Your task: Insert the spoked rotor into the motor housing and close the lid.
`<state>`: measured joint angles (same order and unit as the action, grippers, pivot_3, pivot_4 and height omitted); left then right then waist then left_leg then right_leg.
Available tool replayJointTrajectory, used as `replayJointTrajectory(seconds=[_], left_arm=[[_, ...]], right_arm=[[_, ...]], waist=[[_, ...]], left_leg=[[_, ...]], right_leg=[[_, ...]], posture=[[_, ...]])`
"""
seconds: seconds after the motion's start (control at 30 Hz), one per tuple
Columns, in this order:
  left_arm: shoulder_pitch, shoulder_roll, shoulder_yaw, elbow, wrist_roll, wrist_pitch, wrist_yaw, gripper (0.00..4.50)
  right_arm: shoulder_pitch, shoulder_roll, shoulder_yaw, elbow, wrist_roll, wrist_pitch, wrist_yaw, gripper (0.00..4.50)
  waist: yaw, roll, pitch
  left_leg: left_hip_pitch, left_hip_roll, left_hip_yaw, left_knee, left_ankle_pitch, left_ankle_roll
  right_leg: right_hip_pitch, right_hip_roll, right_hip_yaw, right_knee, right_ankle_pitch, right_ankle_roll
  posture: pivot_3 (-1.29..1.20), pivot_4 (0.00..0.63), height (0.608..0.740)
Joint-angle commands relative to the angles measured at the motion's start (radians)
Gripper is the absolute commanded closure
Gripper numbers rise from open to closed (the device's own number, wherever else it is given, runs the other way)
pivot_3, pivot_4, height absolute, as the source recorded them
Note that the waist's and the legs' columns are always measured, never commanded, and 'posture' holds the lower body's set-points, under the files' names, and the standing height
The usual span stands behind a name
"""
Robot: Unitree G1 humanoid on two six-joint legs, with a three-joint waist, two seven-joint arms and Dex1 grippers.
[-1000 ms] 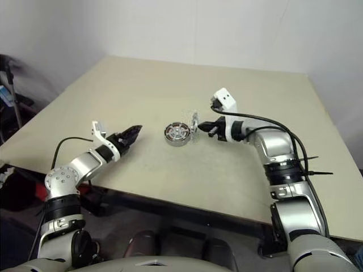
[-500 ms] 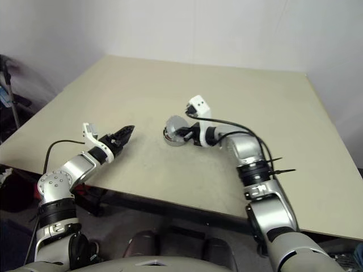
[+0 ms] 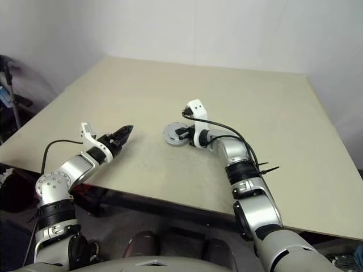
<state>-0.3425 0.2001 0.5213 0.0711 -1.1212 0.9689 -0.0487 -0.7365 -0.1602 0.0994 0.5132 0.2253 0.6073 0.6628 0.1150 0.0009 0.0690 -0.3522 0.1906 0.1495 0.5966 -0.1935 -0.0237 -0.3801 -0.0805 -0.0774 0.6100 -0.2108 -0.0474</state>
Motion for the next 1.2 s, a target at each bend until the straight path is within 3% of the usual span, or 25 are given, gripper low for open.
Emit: replayJointTrajectory(seconds=[0.03, 0.23, 0.27, 0.4, 0.63, 1.1, 1.2], left_arm=[[-0.014, 0.011, 0.005, -0.028, -0.017, -0.015, -0.009, 1.53], [-0.029, 0.013, -0.008, -0.010, 0.000, -0.026, -0.023, 1.53], [-0.035, 0.014, -0.012, -0.007, 0.006, -0.031, -0.026, 1.53], [-0.056, 0.039, -0.036, 0.007, 0.033, -0.039, -0.056, 1.53], [-0.066, 0.087, -0.113, -0.034, 0.107, -0.070, -0.159, 1.53], [-0.051, 0.121, -0.110, -0.070, 0.092, -0.024, -0.182, 1.53], [-0.051, 0.122, -0.109, -0.075, 0.092, -0.019, -0.182, 1.53]], right_arm=[[0.027, -0.023, -0.004, -0.059, 0.020, -0.025, 0.064, 4.47], [0.071, -0.035, -0.045, -0.166, 0.106, -0.139, 0.214, 4.47], [0.076, -0.041, -0.039, -0.160, 0.099, -0.173, 0.231, 4.30], [0.068, -0.036, -0.030, -0.104, 0.079, -0.250, 0.247, 3.31], [0.023, 0.027, -0.033, 0.105, 0.027, -0.429, 0.205, 0.87], [-0.068, 0.094, -0.051, 0.412, -0.053, -0.672, 0.141, 0.87], [-0.072, 0.096, -0.057, 0.447, -0.063, -0.736, 0.147, 0.25]], waist=[[0.000, 0.000, 0.000], [-0.008, 0.000, 0.000], [-0.009, 0.000, 0.000], [-0.015, 0.000, 0.000], [-0.021, 0.000, 0.000], [-0.023, 0.000, 0.000], [-0.023, 0.000, 0.000]], left_leg=[[0.001, 0.000, 0.000, 0.000, 0.000, 0.000], [-0.003, 0.000, 0.000, -0.002, 0.000, 0.000], [-0.004, 0.000, 0.000, -0.002, 0.000, 0.000], [-0.005, 0.000, 0.000, -0.002, 0.000, 0.000], [-0.007, 0.000, 0.000, -0.001, 0.000, 0.000], [-0.010, 0.001, 0.001, -0.001, 0.000, 0.000], [-0.009, 0.001, 0.001, -0.001, 0.000, 0.000]], right_leg=[[0.001, 0.000, 0.000, -0.001, 0.000, 0.000], [-0.003, 0.000, 0.000, -0.001, 0.001, -0.002], [-0.004, 0.000, 0.000, -0.001, 0.002, -0.004], [-0.004, 0.000, 0.000, -0.002, 0.003, -0.006], [-0.006, 0.000, 0.000, -0.001, 0.004, -0.006], [-0.009, 0.000, -0.001, 0.000, 0.004, -0.008], [-0.009, 0.000, -0.001, 0.000, 0.004, -0.008]], posture=[[0.00, 0.000, 0.740], [0.00, 0.000, 0.740], [0.00, 0.000, 0.740], [0.00, 0.000, 0.740], [0.00, 0.000, 0.740], [0.00, 0.000, 0.740], [0.00, 0.000, 0.740]])
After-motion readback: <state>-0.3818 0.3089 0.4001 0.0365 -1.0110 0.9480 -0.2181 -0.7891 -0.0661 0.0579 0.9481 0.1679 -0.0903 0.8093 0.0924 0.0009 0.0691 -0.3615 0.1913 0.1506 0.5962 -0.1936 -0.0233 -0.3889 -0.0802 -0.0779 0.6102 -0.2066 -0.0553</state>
